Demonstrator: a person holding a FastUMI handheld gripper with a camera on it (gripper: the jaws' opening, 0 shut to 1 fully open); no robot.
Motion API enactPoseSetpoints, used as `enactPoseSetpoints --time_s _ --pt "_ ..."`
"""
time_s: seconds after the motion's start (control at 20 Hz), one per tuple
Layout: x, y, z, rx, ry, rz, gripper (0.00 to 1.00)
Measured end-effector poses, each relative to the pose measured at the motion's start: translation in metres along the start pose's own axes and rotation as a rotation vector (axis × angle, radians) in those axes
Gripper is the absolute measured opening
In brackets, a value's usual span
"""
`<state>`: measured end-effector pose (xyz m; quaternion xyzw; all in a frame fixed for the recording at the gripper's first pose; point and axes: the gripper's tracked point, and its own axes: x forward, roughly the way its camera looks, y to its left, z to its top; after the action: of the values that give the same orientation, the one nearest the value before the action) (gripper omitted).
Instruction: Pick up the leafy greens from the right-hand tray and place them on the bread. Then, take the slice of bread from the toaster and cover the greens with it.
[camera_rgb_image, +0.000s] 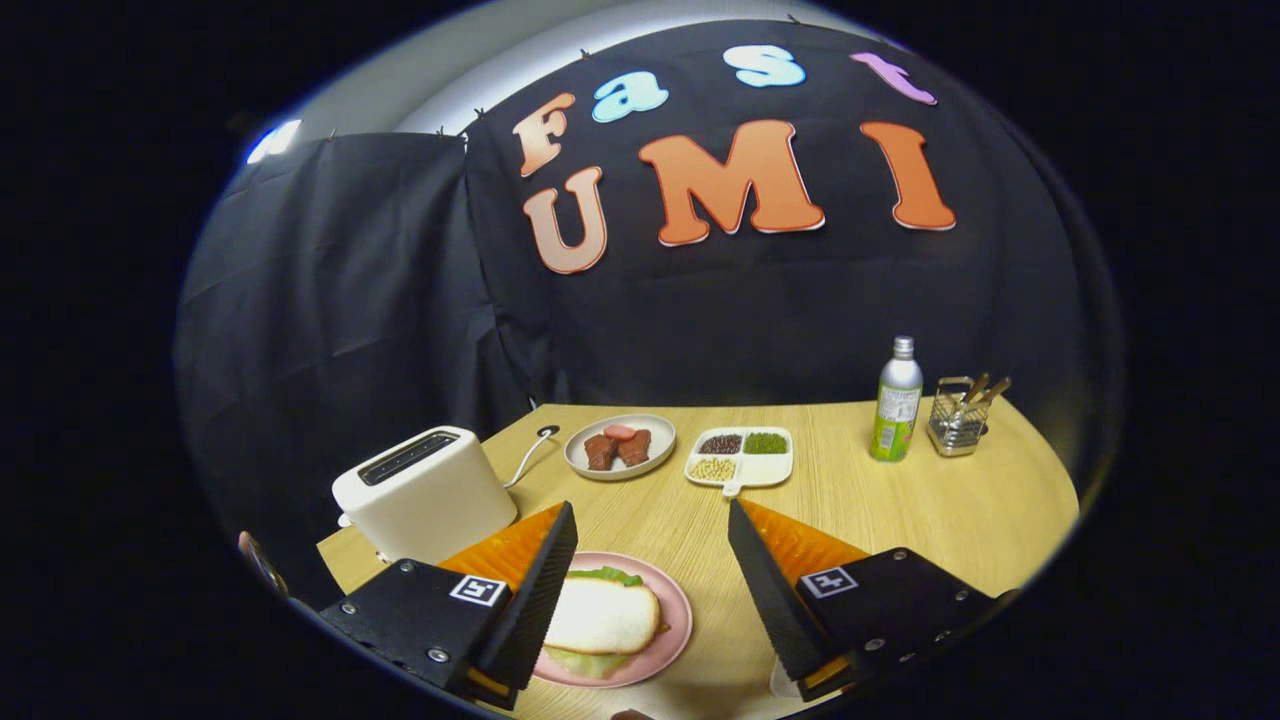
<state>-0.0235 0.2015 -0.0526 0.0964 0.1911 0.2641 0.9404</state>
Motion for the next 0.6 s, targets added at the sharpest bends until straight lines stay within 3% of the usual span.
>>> enactPoseSetpoints --time_s 0.25,0.6 --pt "-0.009 -0.006 0.038 -0.089 -0.160 -0.102 0.97" --pt "-0.014 -0.009 0.058 -0.126 -0.264 -0.160 0.96"
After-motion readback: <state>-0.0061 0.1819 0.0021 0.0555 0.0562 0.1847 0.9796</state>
